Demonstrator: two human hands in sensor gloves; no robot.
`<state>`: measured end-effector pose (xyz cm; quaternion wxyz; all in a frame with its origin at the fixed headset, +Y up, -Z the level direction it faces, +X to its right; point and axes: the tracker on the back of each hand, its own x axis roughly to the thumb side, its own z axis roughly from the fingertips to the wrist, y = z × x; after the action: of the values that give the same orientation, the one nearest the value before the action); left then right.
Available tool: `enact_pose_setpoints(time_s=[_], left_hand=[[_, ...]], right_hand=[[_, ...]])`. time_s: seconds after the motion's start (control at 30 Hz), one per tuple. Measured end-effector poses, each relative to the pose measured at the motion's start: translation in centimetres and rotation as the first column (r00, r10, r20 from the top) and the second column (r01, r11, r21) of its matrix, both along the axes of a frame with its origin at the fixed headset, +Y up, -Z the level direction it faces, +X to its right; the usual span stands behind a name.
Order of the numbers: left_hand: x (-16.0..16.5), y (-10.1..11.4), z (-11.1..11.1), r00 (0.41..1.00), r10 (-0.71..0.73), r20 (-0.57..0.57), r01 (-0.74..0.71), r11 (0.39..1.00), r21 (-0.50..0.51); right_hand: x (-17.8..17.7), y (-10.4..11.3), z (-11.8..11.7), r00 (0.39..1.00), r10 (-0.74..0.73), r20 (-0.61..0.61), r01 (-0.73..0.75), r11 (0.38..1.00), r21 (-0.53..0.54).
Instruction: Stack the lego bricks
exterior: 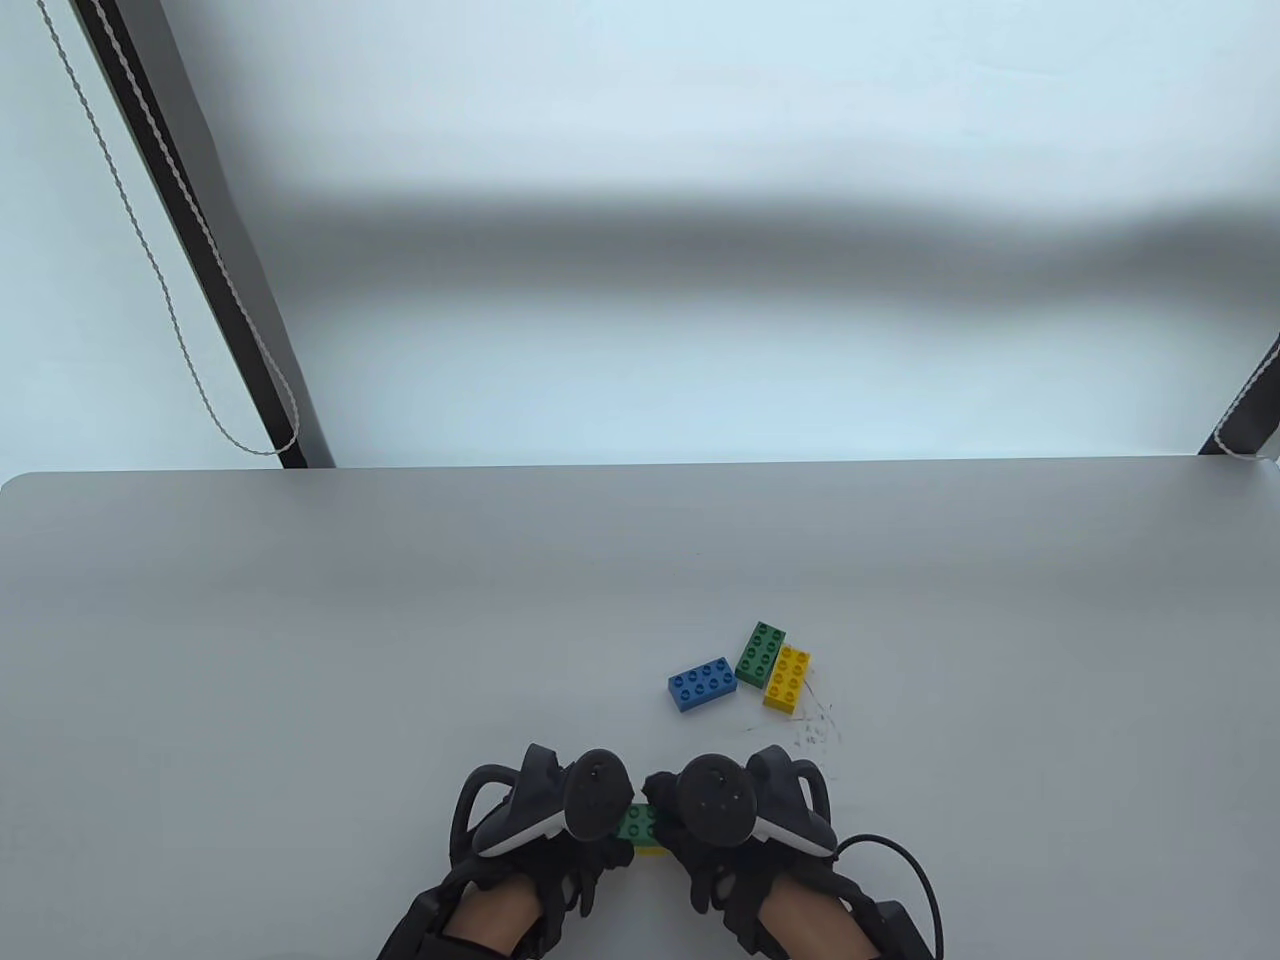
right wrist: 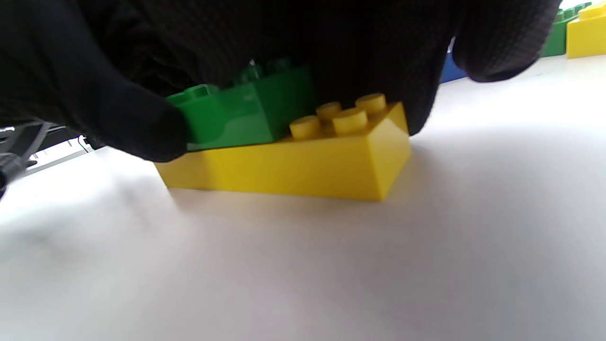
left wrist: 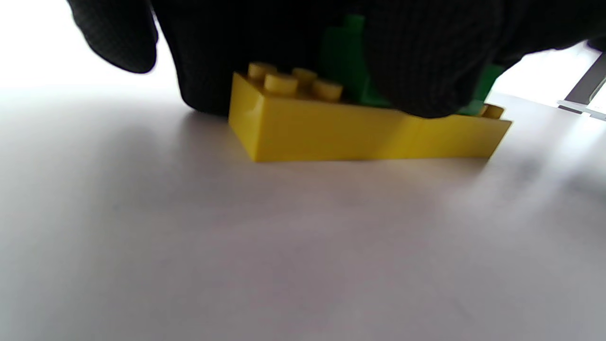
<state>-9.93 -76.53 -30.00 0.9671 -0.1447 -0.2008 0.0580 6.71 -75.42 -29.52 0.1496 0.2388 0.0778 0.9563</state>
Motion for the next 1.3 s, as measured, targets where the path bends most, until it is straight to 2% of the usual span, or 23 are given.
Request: enact_pose_setpoints(time_s=[0.43, 0.73, 0.9, 1.3], left_hand=[[-0.1, 0.1, -0.2, 1.000, 0.000, 0.005, 0.001, 1.000, -0.030], [0.1, -0.2, -0.5, 0.999, -0.028, 0.029, 0.029, 0.999, -0.032], [0.3, -0.2, -0.6, 0.998, -0.051, 0.043, 0.052, 0.998, -0.026], [0.4, -0.3, -0.8, 0.996, -0.062, 0.061, 0.065, 0.997, -0.047]], right_hand=[[1.5, -0.2, -1.2, 0.998, -0.059, 0.038, 0.061, 0.996, -0.071], [5.8, 1.3, -3.5, 0.969, -0.110, 0.221, 0.099, 0.993, 0.060], [7.2, 2.0, -5.4, 0.948, -0.071, 0.311, 0.029, 0.990, 0.138], [9.3, -0.3, -9.4, 0.881, 0.106, 0.460, -0.144, 0.989, 0.047]])
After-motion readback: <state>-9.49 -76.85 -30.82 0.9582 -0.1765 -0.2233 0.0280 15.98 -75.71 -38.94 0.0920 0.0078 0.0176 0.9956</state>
